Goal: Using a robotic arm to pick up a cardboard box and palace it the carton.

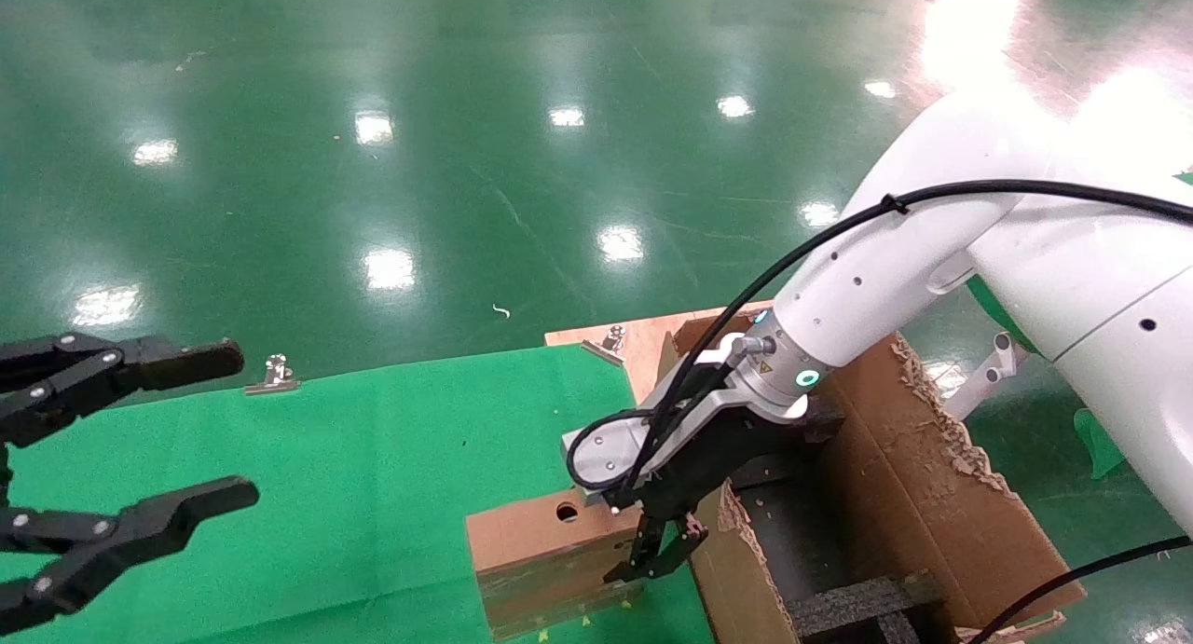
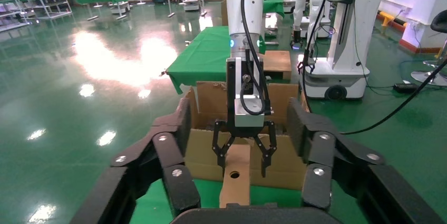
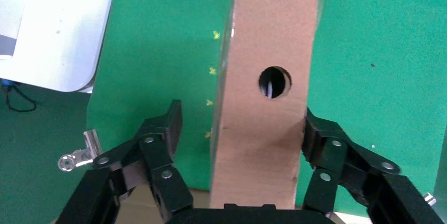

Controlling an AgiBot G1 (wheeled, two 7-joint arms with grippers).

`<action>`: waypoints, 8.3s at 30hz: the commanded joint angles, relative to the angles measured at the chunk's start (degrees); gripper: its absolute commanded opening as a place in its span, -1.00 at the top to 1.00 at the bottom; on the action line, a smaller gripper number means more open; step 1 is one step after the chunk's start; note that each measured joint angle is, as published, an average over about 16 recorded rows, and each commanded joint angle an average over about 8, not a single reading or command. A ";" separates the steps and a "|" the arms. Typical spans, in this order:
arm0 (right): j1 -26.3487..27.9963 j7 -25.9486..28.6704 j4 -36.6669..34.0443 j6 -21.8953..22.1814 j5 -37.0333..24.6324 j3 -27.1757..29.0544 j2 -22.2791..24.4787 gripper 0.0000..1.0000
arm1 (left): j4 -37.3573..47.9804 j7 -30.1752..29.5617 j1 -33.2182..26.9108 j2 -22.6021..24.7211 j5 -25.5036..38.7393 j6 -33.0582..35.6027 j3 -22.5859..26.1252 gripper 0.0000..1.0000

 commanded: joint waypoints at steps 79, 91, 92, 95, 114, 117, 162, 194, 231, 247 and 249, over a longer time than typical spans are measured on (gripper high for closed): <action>28.26 15.43 8.98 1.64 1.69 -12.64 34.95 1.00 | 0.02 0.01 0.00 -0.02 -0.02 -0.02 0.01 -1.00; 22.25 33.99 12.07 13.29 -1.87 -14.61 37.03 1.00 | 0.03 0.02 0.00 -0.02 -0.03 -0.02 0.02 -1.00; 21.59 37.01 13.14 14.51 -2.56 -14.89 37.55 1.00 | 0.03 0.02 0.00 -0.02 -0.03 -0.02 0.02 -1.00; 19.80 46.78 16.80 17.69 -4.89 -15.75 39.24 1.00 | 0.03 0.02 0.00 -0.02 -0.03 -0.02 0.02 -1.00; 13.88 85.25 24.66 23.01 -11.05 -19.05 41.73 1.00 | 0.04 0.02 0.01 -0.03 -0.04 -0.04 0.02 -1.00; 13.74 85.15 24.19 22.94 -11.11 -19.18 41.46 1.00 | 0.04 0.02 0.01 -0.03 -0.04 -0.04 0.02 -1.00; -0.02 100.48 22.96 38.82 -24.26 -26.08 36.15 1.00 | 0.05 0.03 0.01 -0.03 -0.05 -0.04 0.03 -1.00; -11.31 92.48 4.96 47.30 -16.42 -29.45 25.17 1.00 | 0.05 0.04 0.01 -0.04 -0.06 -0.05 0.05 -1.00; -9.77 88.92 2.98 46.05 -15.65 -29.16 24.50 -1.00 | 0.06 0.04 0.02 -0.04 -0.07 -0.06 0.05 -1.00; 3.85 84.80 12.44 44.23 -13.54 -22.85 27.38 -1.00 | 0.06 0.04 0.02 -0.04 -0.07 -0.06 0.06 -1.00; 5.70 83.27 13.67 42.93 -10.75 -21.55 27.48 -1.00 | 0.06 0.04 0.02 -0.04 -0.07 -0.06 0.06 -1.00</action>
